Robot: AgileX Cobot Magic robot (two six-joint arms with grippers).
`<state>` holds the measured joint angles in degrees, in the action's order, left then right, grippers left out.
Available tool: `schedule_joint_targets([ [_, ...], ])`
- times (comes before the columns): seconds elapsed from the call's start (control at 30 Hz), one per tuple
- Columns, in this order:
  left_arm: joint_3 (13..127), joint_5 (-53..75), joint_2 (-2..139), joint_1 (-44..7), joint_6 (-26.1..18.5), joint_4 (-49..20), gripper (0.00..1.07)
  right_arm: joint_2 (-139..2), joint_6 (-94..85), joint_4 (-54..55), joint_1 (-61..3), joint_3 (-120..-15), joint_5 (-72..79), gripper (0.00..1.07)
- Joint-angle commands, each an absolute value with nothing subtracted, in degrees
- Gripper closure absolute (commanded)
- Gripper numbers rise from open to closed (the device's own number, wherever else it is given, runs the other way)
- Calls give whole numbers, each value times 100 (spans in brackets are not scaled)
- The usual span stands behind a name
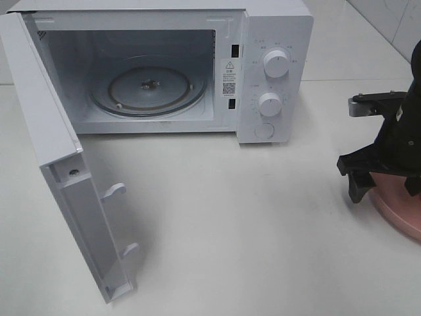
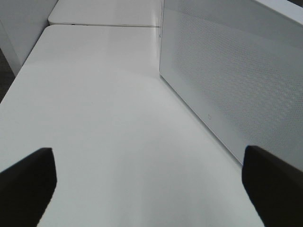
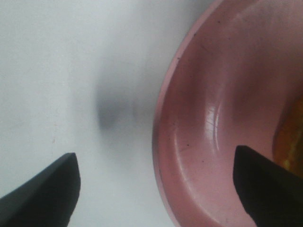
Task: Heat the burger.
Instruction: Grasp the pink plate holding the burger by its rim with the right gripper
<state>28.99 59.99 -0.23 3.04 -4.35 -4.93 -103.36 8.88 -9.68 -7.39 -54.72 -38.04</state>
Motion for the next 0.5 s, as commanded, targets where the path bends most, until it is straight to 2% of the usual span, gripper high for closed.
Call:
schedule_joint_targets([
  [0.03, 2876, 5919, -149, 327, -413, -516, 4, -10434, 808, -928, -716, -5512, -3610, 24],
  [0.5, 2876, 5919, -149, 327, -413, -516, 4, -10915, 842, -1037, -716, -5512, -3180, 25],
])
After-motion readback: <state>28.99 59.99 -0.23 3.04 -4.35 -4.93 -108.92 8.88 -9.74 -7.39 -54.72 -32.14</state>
